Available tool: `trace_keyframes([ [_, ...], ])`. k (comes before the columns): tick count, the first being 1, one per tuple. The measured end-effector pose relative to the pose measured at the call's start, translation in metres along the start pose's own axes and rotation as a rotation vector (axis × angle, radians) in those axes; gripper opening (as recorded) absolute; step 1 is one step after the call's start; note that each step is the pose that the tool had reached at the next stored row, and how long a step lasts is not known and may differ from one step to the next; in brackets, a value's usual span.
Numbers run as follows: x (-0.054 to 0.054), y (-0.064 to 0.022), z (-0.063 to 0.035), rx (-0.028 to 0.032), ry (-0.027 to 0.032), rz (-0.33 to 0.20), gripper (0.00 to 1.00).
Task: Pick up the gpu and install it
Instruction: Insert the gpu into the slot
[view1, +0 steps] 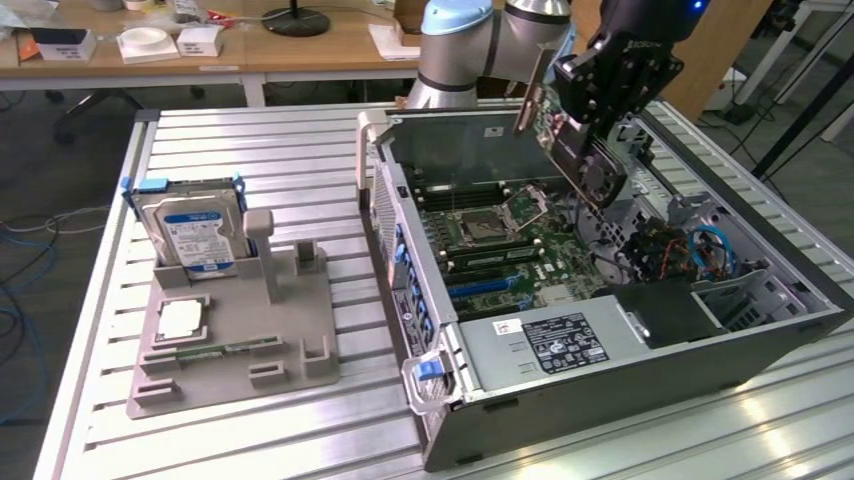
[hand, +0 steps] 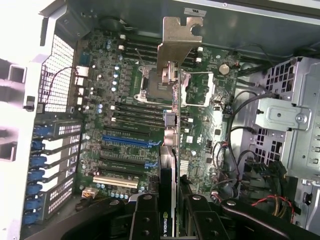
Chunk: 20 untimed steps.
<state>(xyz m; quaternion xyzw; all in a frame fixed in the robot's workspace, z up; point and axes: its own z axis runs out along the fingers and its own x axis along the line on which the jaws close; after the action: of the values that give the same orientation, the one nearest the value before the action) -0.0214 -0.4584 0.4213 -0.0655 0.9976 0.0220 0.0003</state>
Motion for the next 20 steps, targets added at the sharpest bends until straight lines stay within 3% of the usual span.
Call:
trace_keyframes([
  [20, -0.0007, -0.0001, 0.0002, -0.0006, 0.0074, -0.168, 0.26],
])
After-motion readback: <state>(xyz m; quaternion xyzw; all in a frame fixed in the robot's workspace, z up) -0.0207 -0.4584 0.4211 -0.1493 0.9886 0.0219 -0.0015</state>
